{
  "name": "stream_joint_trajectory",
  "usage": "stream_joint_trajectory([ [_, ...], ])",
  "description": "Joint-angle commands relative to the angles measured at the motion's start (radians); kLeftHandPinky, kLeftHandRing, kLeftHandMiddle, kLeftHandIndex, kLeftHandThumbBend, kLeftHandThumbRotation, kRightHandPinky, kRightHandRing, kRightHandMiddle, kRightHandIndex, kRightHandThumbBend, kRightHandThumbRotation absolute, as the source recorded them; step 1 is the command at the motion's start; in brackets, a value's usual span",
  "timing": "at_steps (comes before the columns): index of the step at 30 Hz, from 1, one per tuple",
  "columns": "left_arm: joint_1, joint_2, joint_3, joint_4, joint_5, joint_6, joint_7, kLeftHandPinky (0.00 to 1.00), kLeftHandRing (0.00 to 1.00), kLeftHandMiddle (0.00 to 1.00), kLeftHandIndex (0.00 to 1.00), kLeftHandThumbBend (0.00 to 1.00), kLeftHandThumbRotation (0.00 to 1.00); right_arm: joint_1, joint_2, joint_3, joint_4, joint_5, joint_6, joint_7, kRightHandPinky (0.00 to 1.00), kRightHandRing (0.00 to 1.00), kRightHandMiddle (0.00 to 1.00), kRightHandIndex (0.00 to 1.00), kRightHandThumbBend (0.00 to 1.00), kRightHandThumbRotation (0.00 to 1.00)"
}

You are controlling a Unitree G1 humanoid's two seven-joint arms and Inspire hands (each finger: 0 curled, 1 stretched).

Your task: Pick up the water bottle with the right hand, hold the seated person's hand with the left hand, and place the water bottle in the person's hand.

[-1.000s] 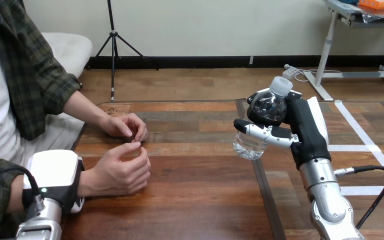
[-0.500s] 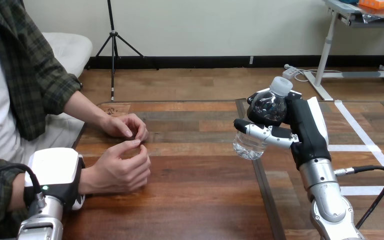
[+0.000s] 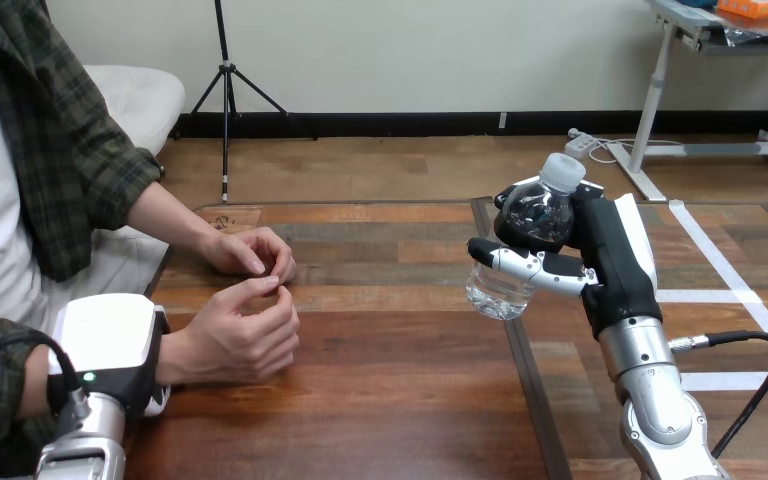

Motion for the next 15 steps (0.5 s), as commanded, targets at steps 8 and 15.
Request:
stream_joint_trajectory([
  [8,0.010,-0.025,-0.020,0.136,-0.063,-0.091,0.106,0.53,0.55,0.57,0.57,0.79,0.00,-0.076,-0.013,-0.012,-0.051,0.015,-0.029,-0.001,0.36,0.42,0.48,0.51,0.74,0.00],
  [15,0.001,-0.033,-0.020,0.159,-0.090,-0.125,0.140,0.52,0.53,0.55,0.54,0.77,0.00,-0.077,-0.014,-0.013,-0.051,0.014,-0.023,-0.001,0.36,0.42,0.48,0.51,0.74,0.00],
])
